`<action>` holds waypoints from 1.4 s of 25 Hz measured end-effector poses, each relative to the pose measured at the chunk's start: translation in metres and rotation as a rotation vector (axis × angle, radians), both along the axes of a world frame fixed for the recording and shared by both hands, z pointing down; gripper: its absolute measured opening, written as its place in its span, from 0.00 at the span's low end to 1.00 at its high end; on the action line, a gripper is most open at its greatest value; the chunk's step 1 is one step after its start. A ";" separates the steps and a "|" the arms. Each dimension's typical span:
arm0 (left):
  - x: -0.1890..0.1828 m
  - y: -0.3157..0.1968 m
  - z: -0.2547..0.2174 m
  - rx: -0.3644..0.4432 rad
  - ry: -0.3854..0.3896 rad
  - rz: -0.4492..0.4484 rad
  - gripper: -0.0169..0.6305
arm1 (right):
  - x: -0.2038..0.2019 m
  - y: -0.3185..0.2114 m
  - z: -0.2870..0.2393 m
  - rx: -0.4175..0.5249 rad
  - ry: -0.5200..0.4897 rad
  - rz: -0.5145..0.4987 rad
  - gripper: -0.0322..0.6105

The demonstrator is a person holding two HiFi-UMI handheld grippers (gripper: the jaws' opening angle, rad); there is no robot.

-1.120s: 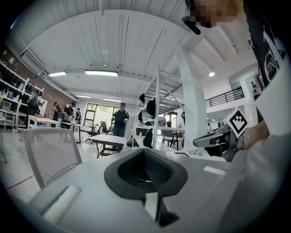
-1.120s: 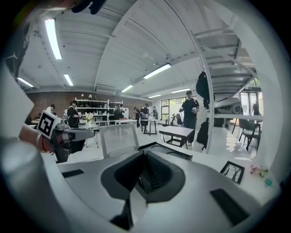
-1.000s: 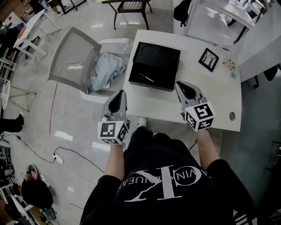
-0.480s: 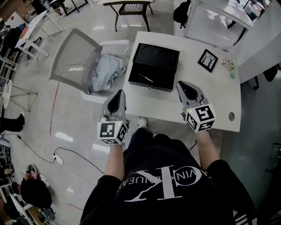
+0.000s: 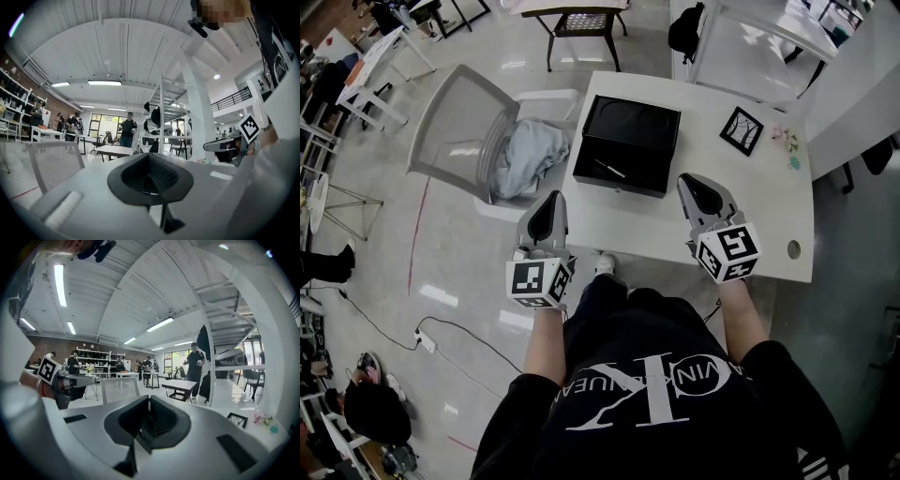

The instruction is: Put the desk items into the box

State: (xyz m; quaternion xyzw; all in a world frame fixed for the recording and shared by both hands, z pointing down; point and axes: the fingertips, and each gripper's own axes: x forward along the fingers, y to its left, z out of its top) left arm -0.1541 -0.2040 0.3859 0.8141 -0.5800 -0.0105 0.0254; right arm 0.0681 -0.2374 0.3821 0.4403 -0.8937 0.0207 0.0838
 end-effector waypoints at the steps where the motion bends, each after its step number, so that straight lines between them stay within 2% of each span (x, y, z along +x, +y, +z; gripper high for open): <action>1: 0.000 0.001 0.000 0.002 0.000 -0.002 0.04 | 0.001 0.000 0.000 0.002 -0.002 0.000 0.09; 35: -0.001 0.008 -0.011 0.042 -0.011 -0.035 0.04 | 0.000 0.001 0.000 0.016 -0.008 -0.021 0.09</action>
